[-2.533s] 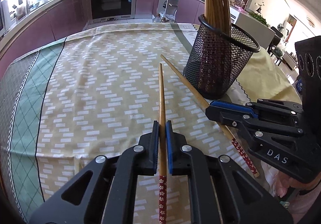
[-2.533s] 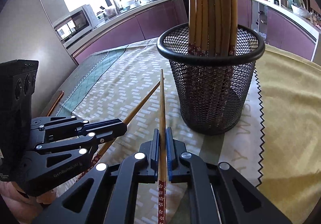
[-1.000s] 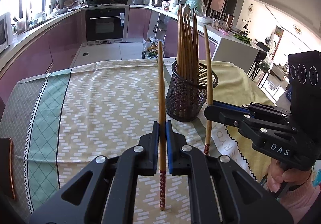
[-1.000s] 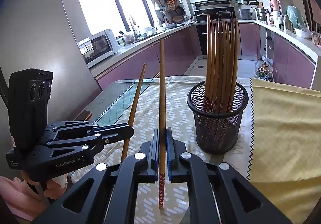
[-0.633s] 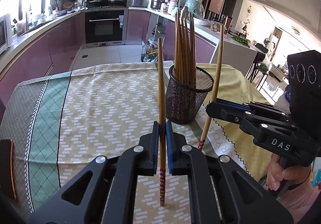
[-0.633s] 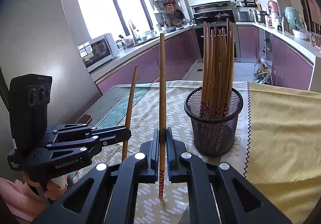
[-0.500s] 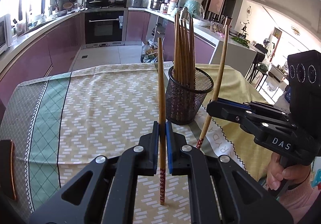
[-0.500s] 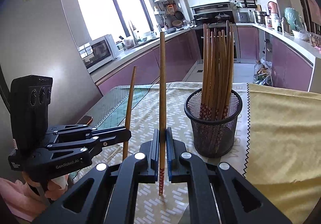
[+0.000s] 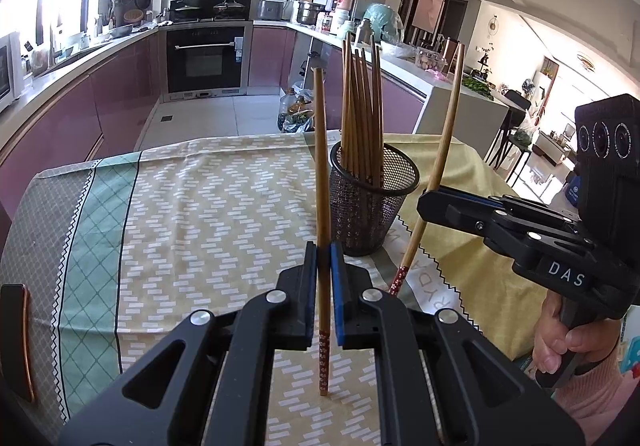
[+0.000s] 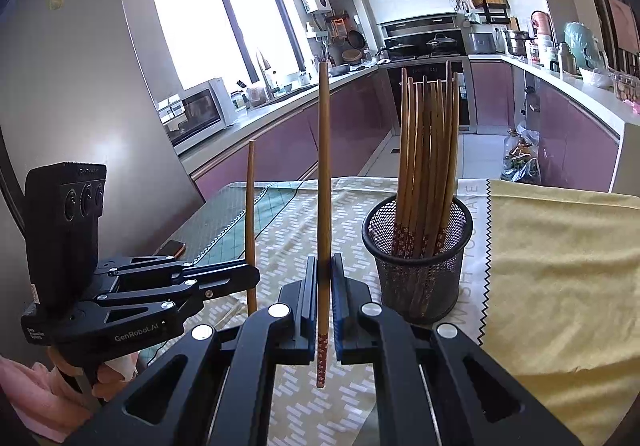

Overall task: Organize utensils
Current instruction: 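Carry the upright chopstick over the mesh cup with the left gripper while the right gripper carries its own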

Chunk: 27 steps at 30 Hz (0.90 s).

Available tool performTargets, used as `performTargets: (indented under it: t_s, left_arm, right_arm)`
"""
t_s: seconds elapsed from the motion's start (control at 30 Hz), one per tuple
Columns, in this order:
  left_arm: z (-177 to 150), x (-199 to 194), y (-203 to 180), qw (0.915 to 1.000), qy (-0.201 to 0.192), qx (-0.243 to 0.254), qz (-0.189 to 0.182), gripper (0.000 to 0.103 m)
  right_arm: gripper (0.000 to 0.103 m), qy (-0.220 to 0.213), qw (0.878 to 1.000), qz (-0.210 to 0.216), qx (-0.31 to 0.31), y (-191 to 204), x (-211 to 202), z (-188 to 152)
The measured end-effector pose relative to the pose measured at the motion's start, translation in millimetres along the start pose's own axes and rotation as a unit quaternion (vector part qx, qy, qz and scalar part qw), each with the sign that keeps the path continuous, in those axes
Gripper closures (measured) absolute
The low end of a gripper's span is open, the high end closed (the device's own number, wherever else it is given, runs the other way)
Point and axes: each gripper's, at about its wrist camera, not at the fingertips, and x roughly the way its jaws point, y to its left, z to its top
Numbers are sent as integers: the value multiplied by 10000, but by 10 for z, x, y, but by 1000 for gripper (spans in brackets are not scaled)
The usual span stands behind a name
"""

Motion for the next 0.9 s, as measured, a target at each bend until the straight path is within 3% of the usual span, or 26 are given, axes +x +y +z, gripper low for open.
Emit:
performTargets:
  t_s: [0.9]
  left_arm:
    - [90,-39,-73,9998,-125,124,-52,95]
  right_arm:
    - [97,-168,9998,-65,-53,-4,-158,93]
